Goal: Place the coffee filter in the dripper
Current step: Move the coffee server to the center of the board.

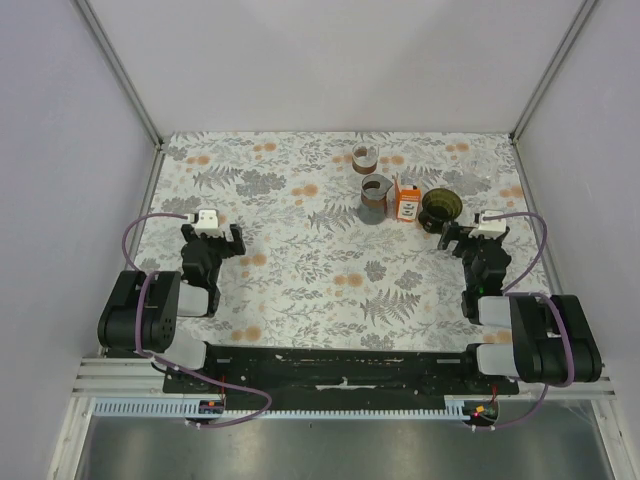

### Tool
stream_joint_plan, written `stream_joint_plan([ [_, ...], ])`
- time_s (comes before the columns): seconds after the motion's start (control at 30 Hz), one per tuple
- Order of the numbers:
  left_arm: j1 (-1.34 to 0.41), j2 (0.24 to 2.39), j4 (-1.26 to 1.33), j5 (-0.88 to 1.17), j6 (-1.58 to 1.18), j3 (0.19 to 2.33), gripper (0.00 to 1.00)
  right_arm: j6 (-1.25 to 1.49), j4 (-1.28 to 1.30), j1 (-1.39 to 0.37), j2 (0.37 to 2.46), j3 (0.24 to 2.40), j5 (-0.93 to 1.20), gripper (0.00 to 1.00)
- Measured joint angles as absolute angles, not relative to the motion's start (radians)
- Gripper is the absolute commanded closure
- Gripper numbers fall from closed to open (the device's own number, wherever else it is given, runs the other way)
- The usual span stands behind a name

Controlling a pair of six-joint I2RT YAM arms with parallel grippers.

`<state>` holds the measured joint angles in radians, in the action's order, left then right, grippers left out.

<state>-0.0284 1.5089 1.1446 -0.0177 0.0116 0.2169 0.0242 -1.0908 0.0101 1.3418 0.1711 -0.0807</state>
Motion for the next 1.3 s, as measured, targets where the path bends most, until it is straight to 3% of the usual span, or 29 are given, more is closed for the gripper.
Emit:
stream_joint_plan([
  [0.13, -0.028, 1.509, 1.145, -0.018, 0.012, 0.217, 0.00, 0.031, -1.036, 0.009, 1.287, 0.172, -0.117, 0.02],
  [0.43, -0.028, 1.505, 1.132, -0.019, 0.012, 0.218, 0.00, 0.088, -0.680, 0.009, 0.915, 0.311, -0.291, 0.02],
  [0.63, -0.027, 1.403, 0.727, 0.012, 0.039, 0.433, 0.03, 0.093, -0.343, 0.009, 0.832, 0.576, -0.244, 0.12],
  [0.77, -0.025, 1.404, 0.340, 0.058, 0.109, 0.782, 0.05, 0.094, -0.103, -0.006, 0.940, 0.857, -0.142, 0.15],
  [0.93, -0.022, 1.406, -0.056, 0.126, 0.187, 1.038, 0.06, 0.072, 0.258, -0.130, 1.271, 1.346, -0.077, 0.17],
  [1.1, -0.022, 1.411, -0.331, 0.169, 0.233, 1.123, 0.09, 0.011, 0.473, -0.234, 1.539, 1.610, -0.049, 0.25],
  [1.3, -0.023, 1.411, -0.487, 0.226, 0.252, 1.126, 0.13, -0.123, 0.700, -0.287, 1.883, 1.918, 0.041, 0.35],
])
